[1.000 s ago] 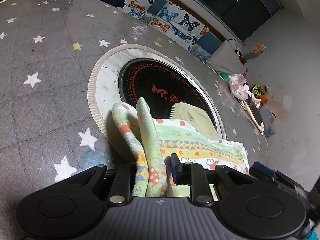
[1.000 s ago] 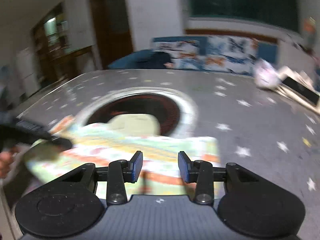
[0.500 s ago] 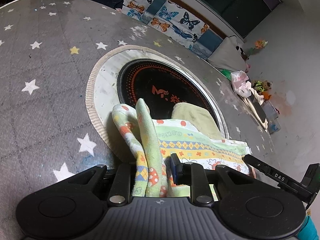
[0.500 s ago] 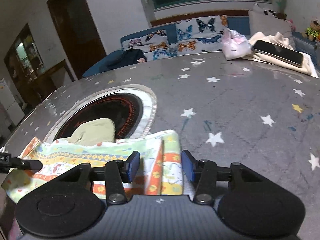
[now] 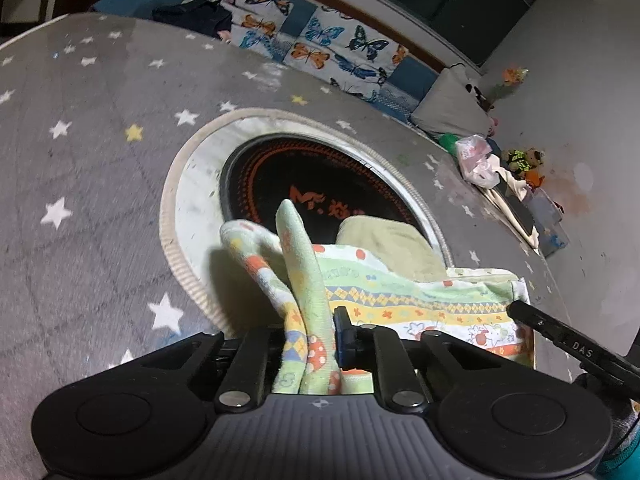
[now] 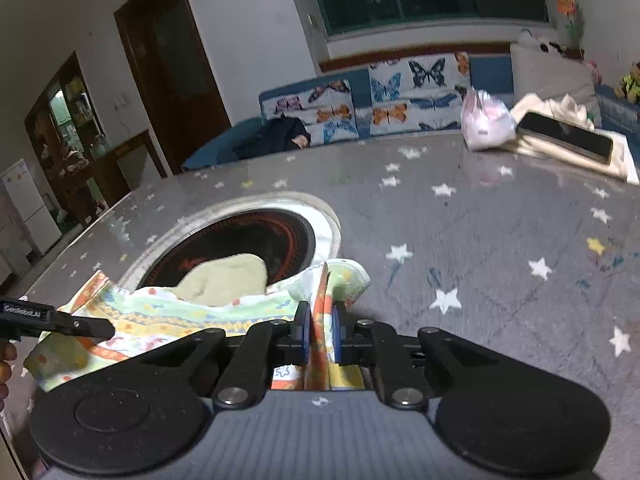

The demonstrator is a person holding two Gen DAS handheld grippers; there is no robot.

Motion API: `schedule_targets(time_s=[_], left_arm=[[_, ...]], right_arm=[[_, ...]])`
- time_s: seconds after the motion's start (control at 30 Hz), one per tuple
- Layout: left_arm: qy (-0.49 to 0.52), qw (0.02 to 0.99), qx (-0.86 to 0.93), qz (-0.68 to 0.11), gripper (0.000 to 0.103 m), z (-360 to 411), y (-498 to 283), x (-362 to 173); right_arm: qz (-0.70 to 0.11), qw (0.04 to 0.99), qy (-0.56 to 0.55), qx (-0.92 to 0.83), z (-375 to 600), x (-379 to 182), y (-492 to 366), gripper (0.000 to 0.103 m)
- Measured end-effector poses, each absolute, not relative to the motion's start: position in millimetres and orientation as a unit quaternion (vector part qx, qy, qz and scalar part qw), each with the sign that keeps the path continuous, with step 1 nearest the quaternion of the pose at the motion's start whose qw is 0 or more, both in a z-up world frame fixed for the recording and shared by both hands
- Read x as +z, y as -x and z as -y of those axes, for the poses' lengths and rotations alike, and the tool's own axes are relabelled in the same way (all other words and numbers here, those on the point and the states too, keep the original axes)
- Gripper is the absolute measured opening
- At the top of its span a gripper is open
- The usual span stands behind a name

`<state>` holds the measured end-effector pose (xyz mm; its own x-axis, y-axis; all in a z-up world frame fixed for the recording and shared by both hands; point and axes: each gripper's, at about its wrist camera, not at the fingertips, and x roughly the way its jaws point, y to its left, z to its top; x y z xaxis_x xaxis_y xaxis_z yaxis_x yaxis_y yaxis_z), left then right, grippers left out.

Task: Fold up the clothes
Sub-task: 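Hold the folded edge upright with the left gripper while the right gripper grasps beside it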

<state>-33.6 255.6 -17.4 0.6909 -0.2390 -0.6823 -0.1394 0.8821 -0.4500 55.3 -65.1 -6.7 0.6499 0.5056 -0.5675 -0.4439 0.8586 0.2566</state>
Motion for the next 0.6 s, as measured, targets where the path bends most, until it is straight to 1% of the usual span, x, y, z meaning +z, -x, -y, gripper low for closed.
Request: schedule_targets(time_s=[0.2, 0.6], left_arm=[[0.227, 0.895, -0.041, -0.381, 0.011, -245, 32, -3], [0.199, 0.909, -0.072, -0.358, 0.011, -216, 21, 32]], right_arm=[[-0.299, 0.916, -0.034, 0.266, 66, 14, -42, 0.009], [-0.249, 0.934, -0.014, 0.257, 80, 52, -23, 0.009]])
